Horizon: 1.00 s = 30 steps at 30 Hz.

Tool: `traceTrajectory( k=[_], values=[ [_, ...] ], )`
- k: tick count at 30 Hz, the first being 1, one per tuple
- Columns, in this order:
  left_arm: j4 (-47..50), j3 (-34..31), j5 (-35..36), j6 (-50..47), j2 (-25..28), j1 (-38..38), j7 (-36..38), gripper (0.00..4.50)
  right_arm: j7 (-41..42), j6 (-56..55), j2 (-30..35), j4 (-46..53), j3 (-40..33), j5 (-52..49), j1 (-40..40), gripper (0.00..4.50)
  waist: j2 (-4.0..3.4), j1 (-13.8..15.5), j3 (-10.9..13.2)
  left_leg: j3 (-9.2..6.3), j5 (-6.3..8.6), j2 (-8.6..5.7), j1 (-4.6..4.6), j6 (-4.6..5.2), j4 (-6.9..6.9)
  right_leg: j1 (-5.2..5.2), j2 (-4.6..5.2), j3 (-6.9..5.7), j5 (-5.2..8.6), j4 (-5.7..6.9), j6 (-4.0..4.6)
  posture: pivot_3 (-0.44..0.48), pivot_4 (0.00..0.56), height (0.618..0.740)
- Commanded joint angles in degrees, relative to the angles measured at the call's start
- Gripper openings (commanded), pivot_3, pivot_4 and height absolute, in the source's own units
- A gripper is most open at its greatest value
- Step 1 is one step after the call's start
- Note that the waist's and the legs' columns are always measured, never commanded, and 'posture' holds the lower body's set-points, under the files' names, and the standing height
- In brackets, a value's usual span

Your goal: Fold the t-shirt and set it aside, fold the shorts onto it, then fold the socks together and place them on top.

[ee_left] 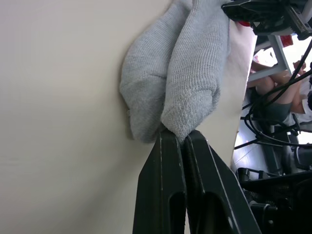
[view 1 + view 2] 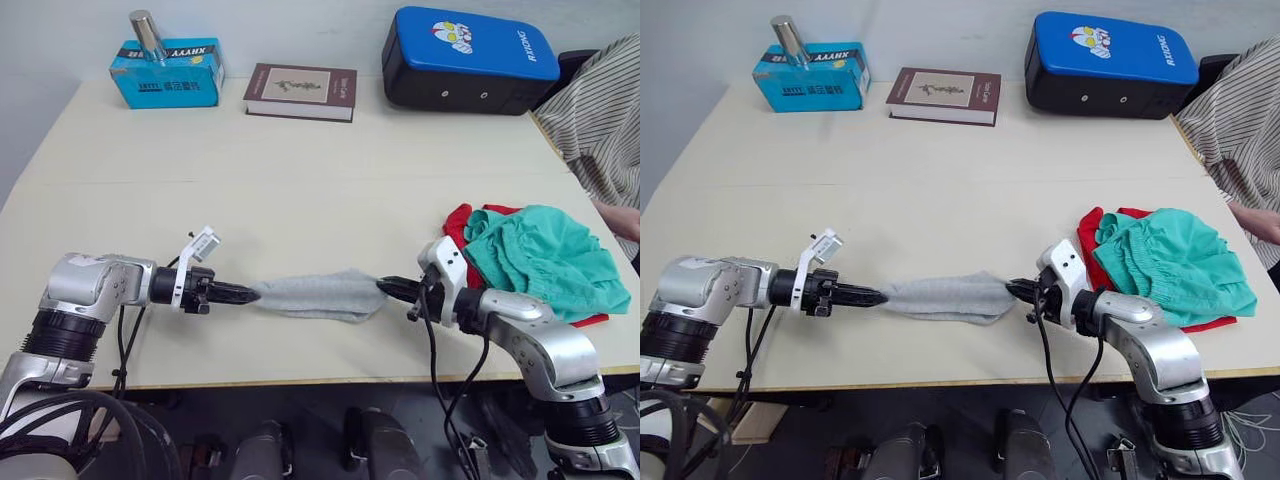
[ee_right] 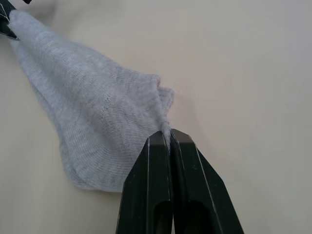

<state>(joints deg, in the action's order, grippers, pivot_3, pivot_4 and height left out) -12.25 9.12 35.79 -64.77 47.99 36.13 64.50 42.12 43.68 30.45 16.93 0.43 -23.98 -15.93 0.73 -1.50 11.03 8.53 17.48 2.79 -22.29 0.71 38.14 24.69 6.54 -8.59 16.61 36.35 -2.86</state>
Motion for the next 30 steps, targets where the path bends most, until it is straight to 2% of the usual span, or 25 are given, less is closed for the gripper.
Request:
traceTrajectory(
  k=[1, 5, 6, 10, 15, 16, 18, 20, 22, 24, 26, 27, 30],
  values=[
    [-0.56, -1.03, -1.28, 1.02, -0.11, 0.7, 0.12, 0.01, -1.04, -0.74, -0.92, -0.27, 0.03, -0.37, -0.2, 0.0, 0.02, -0.04, 0.01, 0.0, 0.0, 0.0, 0.0, 0.0, 0.05, 0.0, 0.01, 0.02, 0.0, 0.06, 0.0, 0.0, 0.15, 0.74],
    [0.15, -0.76, -2.48, 2.28, -0.17, -0.02, 0.33, 0.01, -0.89, 0.26, -1.25, 0.1, 0.43, -1.44, 0.38, 0.0, 0.03, -0.03, 0.02, -0.02, -0.06, 0.02, 0.04, -0.04, 0.05, 0.01, 0.04, 0.08, 0.0, 0.15, 0.0, 0.0, 0.15, 0.74],
    [0.32, -0.88, -2.68, 2.64, -0.23, -0.3, 0.39, 0.22, -1.04, 0.91, -1.26, 0.3, 0.34, -1.81, 0.53, 0.0, 0.03, -0.04, 0.02, -0.03, -0.06, 0.02, 0.05, -0.05, 0.05, 0.01, 0.03, 0.08, 0.0, 0.15, 0.0, 0.0, 0.15, 0.74],
    [0.82, -3.76, -2.92, 6.31, -1.51, -1.99, -0.93, 1.2, -1.21, -0.87, -0.95, 0.04, -0.52, -1.66, 0.9, 0.97, 0.03, 0.01, 0.02, -0.03, -0.07, 0.02, 0.05, -0.05, 0.04, 0.0, 0.07, 0.1, 0.0, 0.15, 0.0, 0.0, 0.15, 0.74],
    [3.54, -7.45, -7.7, 19.21, -0.26, -7.21, -3.51, 2.77, -0.52, -3.9, 1.23, 1.71, -6.43, -3.11, 1.83, 2.68, 0.03, -0.02, 0.02, -0.02, -0.07, 0.03, 0.06, -0.04, 0.04, 0.01, 0.13, 0.11, 0.0, 0.15, 0.0, 0.0, 0.15, 0.74],
    [4.45, -8.17, -8.12, 20.88, 0.56, -8.43, -3.01, 3.04, 0.66, -4.93, 2.11, 2.03, -7.1, -3.35, 2.1, 2.7, 0.03, -0.01, 0.02, -0.02, -0.07, 0.03, 0.08, -0.04, 0.04, 0.0, 0.14, 0.12, 0.0, 0.17, 0.0, 0.0, 0.15, 0.74],
    [6.84, -10.7, -7.97, 24.18, 2.43, -11.53, -1.22, 3.04, 4.23, -6.79, 4.18, 3.61, -7.82, -4.69, 2.48, 2.7, 0.03, -0.2, 0.02, -0.01, -0.07, 0.03, 0.08, -0.04, 0.04, 0.0, 0.15, 0.13, 0.0, 0.15, 0.01, 0.0, 0.15, 0.74],
    [11.57, -13.98, -5.34, 26.83, 2.75, -14.12, 0.9, 3.09, 6.91, -9.44, 4.82, 5.52, -6.85, -5.42, 2.26, 2.25, 0.05, -0.14, 0.03, -0.01, -0.06, 0.11, 0.12, -0.05, -0.01, 0.0, 0.14, 0.14, 0.0, 0.11, 0.01, 0.0, 0.15, 0.74],
    [17.63, -14.98, -3.6, 29.02, 0.49, -15.45, 0.65, 2.68, 6.92, -11.18, 3.38, 7.07, -2.95, -4.2, 1.63, 1.69, 0.05, -0.01, 0.03, -0.02, -0.06, 0.17, 0.13, -0.1, -0.02, -0.01, 0.11, 0.12, 0.0, 0.11, 0.01, 0.0, 0.15, 0.74],
    [21.64, -13.29, -4.41, 30.27, -2.56, -15.47, -1.79, 2.13, 5.61, -14.07, 1.61, 6.58, 2.08, -0.18, 1.27, 0.93, 0.09, 0.23, 0.0, -0.06, -0.07, 0.15, 0.17, -0.12, -0.02, -0.08, 0.15, 0.12, 0.0, 0.11, 0.02, 0.0, 0.15, 0.74],
    [22.34, -11.68, -6.2, 33.57, -8.85, -14.28, -6.32, 1.49, 4.11, -19.18, 0.02, 4.01, 7.76, 6.05, 0.89, 0.2, 0.08, 0.54, -0.01, -0.06, -0.08, 0.07, 0.19, -0.1, 0.0, -0.11, 0.18, 0.12, -0.01, 0.16, 0.01, 0.0, 0.15, 0.74],
    [22.24, -11.17, -6.97, 35.02, -11.62, -13.91, -8.22, 1.14, 3.66, -20.99, -0.45, 3.07, 9.86, 8.36, 0.6, 0.0, 0.09, 0.83, -0.01, -0.05, -0.09, 0.02, 0.21, -0.08, 0.01, -0.13, 0.19, 0.13, -0.02, 0.18, -0.01, 0.0, 0.15, 0.74],
    [18.07, -4.9, -15.1, 42.62, -18.28, -13.62, -13.03, 0.21, 1.18, -26.08, -3.72, -3.29, 13.58, 13.08, -0.75, 0.0, 0.18, 1.28, -0.04, -0.02, -0.12, -0.04, 0.15, -0.01, 0.06, -0.11, 0.11, 0.12, -0.07, 0.17, -0.06, 0.0, 0.15, 0.74]
  ],
)
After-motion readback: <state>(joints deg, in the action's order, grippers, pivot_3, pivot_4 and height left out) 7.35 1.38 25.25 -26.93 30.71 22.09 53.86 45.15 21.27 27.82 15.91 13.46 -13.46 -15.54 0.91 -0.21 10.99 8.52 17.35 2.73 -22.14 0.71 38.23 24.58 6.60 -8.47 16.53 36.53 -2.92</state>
